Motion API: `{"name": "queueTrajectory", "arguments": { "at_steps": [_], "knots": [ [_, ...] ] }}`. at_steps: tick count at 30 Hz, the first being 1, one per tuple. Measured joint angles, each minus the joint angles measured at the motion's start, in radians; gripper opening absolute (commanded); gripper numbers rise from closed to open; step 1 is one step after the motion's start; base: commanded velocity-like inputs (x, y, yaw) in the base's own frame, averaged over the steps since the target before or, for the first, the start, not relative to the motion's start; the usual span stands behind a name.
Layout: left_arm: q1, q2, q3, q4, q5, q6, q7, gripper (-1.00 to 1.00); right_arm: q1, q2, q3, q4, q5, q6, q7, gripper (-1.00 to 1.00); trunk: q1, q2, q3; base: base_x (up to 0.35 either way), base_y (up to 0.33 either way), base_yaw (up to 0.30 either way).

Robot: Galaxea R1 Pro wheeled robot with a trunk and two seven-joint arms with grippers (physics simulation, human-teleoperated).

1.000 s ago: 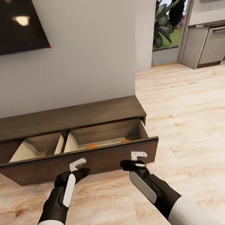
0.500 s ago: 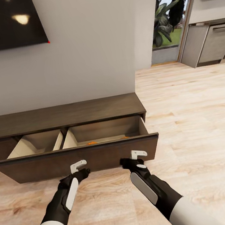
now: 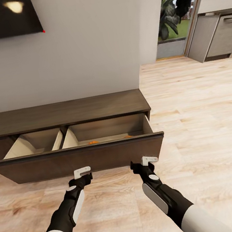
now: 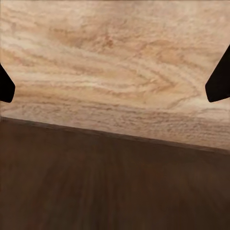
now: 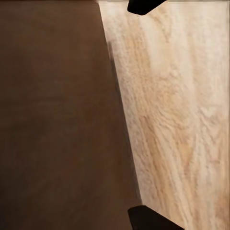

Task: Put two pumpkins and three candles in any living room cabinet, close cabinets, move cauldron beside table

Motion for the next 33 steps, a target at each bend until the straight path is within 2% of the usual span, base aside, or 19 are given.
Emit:
{"name": "queueTrajectory", "arguments": {
  "at_steps": [7, 12, 14, 20, 25, 33],
  "knots": [
    [0.016, 0.0, 0.0, -0.002, 0.002, -0.028, -0.001, 1.0, 0.0, 0.005, 0.0, 0.088, 0.016, -0.117, 0.0, 1.0, 0.003, -0.002, -0.027, 0.0, 0.0, 0.0],
    [0.044, 0.0, -0.001, -0.006, 0.002, -0.124, -0.005, 1.0, 0.0, 0.009, -0.001, 0.117, 0.096, -0.205, 0.006, 1.0, 0.005, -0.003, -0.043, 0.0, 0.0, 0.0],
    [0.051, 0.0, -0.001, -0.007, 0.002, -0.14, -0.006, 1.0, 0.0, 0.01, -0.002, 0.122, 0.107, -0.213, 0.013, 1.0, 0.005, -0.003, -0.043, 0.0, 0.0, 0.0],
    [0.065, 0.0, -0.051, -0.027, 0.002, -0.154, -0.013, 1.0, 0.0, 0.013, -0.002, 0.126, 0.116, -0.224, 0.019, 1.0, 0.007, -0.004, -0.062, 0.0, 0.0, 0.0],
    [0.123, 0.0, -0.058, -0.129, 0.002, -0.155, -0.013, 1.0, 0.0, 0.013, -0.002, 0.126, 0.114, -0.285, 0.025, 1.0, 0.009, -0.005, -0.081, 0.0, 0.0, 0.0],
    [0.137, 0.001, -0.058, -0.158, 0.002, -0.157, -0.013, 1.0, 0.0, 0.018, -0.004, 0.177, 0.116, -0.297, 0.034, 1.0, 0.013, -0.007, -0.112, 0.0, 0.0, 0.0]
  ]
}}
